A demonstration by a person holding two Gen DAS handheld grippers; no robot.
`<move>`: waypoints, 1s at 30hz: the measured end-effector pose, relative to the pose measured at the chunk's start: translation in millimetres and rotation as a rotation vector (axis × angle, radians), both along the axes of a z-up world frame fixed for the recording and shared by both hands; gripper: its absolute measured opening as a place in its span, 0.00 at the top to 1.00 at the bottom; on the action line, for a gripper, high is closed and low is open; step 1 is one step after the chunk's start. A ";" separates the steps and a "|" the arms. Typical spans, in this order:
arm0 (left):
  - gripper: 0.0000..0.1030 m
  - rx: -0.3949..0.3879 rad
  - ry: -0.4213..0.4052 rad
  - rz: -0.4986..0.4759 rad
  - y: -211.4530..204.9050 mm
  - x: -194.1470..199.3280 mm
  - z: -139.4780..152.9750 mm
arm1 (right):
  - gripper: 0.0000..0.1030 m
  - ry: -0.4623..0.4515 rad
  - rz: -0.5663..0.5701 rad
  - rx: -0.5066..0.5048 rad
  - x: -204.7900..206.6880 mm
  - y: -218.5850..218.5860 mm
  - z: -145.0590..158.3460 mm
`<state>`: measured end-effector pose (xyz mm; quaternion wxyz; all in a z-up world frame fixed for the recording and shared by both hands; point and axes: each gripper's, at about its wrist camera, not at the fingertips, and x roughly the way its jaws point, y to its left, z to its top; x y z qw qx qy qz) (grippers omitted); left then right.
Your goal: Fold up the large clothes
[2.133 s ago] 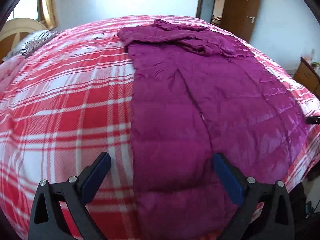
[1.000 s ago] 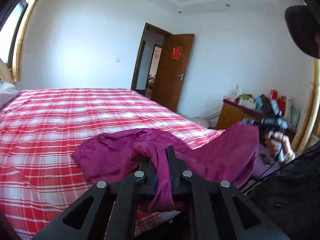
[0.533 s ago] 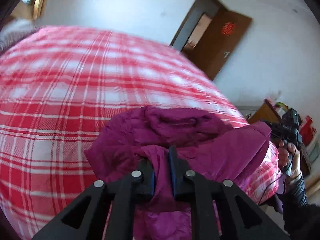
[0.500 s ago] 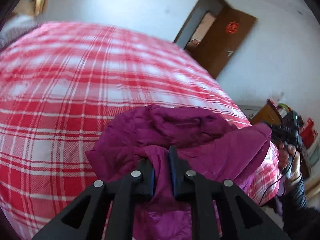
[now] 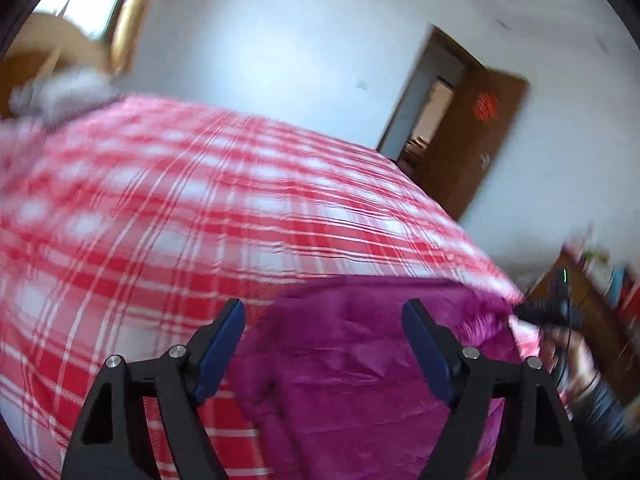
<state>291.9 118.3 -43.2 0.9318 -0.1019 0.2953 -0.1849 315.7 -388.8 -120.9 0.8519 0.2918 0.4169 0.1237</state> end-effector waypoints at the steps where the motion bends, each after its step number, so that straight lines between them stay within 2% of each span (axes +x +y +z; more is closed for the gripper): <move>1: 0.21 0.044 -0.015 -0.043 -23.1 -0.8 -0.4 | 0.90 -0.001 -0.004 -0.020 3.2 3.2 -0.7; 4: 0.20 0.160 -0.025 -0.138 -83.2 -0.2 -15.9 | 0.89 -0.003 -0.011 -0.035 9.1 10.0 -3.5; 6: 0.20 0.266 -0.037 -0.149 -114.0 2.6 -30.9 | 0.86 -0.006 -0.021 -0.043 9.9 13.1 -2.5; 7: 0.20 0.346 -0.057 -0.128 -127.9 6.4 -42.2 | 0.84 -0.007 -0.032 -0.043 9.7 13.0 -2.5; 9: 0.20 0.448 -0.071 -0.089 -144.3 14.6 -61.1 | 0.65 -0.013 -0.072 -0.029 4.7 11.2 0.1; 10: 0.20 0.513 -0.086 -0.053 -150.7 20.2 -71.1 | 0.59 -0.024 -0.096 -0.032 0.6 12.9 2.7; 11: 0.20 0.552 -0.085 -0.025 -153.2 26.9 -79.3 | 0.44 -0.040 -0.112 -0.043 -4.1 15.8 5.4; 12: 0.20 0.557 -0.074 -0.014 -151.6 32.4 -84.8 | 0.30 -0.077 -0.131 -0.072 -14.3 23.5 11.1; 14: 0.20 0.522 -0.019 0.027 -142.9 46.6 -94.0 | 0.22 -0.148 -0.132 -0.116 -26.8 42.4 17.8; 15: 0.20 0.498 0.002 0.047 -138.0 50.3 -95.5 | 0.22 -0.171 -0.125 -0.129 -30.3 51.1 20.2; 17: 0.20 0.502 0.008 0.079 -131.8 59.3 -100.7 | 0.22 -0.211 -0.078 -0.154 -36.0 75.8 22.6; 19: 0.20 0.492 0.030 0.095 -126.9 63.0 -105.1 | 0.22 -0.223 0.000 -0.186 -33.5 105.8 19.3; 21: 0.20 0.472 0.053 0.130 -119.2 64.9 -107.0 | 0.22 -0.226 0.093 -0.266 -25.6 137.1 11.7; 23: 0.18 0.461 0.073 0.157 -117.4 68.9 -110.3 | 0.22 -0.230 0.134 -0.327 -19.3 153.7 3.8; 25: 0.16 0.445 0.093 0.171 -115.4 76.4 -114.3 | 0.22 -0.210 0.131 -0.379 -8.2 159.8 -4.5; 30: 0.15 0.426 0.130 0.172 -117.8 83.8 -111.8 | 0.22 -0.141 0.072 -0.411 14.8 148.9 -20.6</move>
